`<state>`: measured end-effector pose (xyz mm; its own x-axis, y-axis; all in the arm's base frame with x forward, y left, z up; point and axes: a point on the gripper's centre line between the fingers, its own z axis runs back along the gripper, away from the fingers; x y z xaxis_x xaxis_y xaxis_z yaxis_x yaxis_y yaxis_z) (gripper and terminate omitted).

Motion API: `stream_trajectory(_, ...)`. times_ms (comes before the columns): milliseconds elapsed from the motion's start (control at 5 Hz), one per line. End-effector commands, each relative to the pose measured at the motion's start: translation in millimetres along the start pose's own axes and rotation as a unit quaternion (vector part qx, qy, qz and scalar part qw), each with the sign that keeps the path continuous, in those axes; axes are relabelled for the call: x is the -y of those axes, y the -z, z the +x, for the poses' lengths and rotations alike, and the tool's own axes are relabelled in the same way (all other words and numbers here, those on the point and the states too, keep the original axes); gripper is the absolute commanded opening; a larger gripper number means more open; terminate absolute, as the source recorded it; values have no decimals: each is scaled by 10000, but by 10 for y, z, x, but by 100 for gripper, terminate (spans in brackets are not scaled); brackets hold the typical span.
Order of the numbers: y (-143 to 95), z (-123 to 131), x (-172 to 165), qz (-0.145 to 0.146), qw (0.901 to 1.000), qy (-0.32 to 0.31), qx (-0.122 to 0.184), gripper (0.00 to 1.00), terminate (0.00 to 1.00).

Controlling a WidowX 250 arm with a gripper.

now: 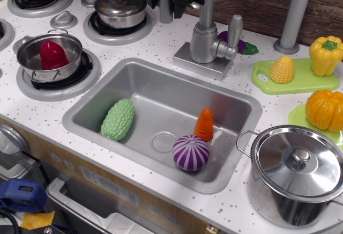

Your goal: Turn faucet front to left

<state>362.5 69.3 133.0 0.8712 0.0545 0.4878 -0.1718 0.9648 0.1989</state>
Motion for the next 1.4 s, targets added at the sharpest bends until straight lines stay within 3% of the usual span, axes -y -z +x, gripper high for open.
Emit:
stream_trajectory(0,80,135,-279,110,9984,231,509,0,0)
stream_trajectory(400,314,347,-494,88,9950,490,861,0,0)
stream_trajectory(1000,602,565,-463,-33,9897,440,1362,0,0)
stream_trajectory(1200,683,628,-449,-10,9888,450,1422,0,100)
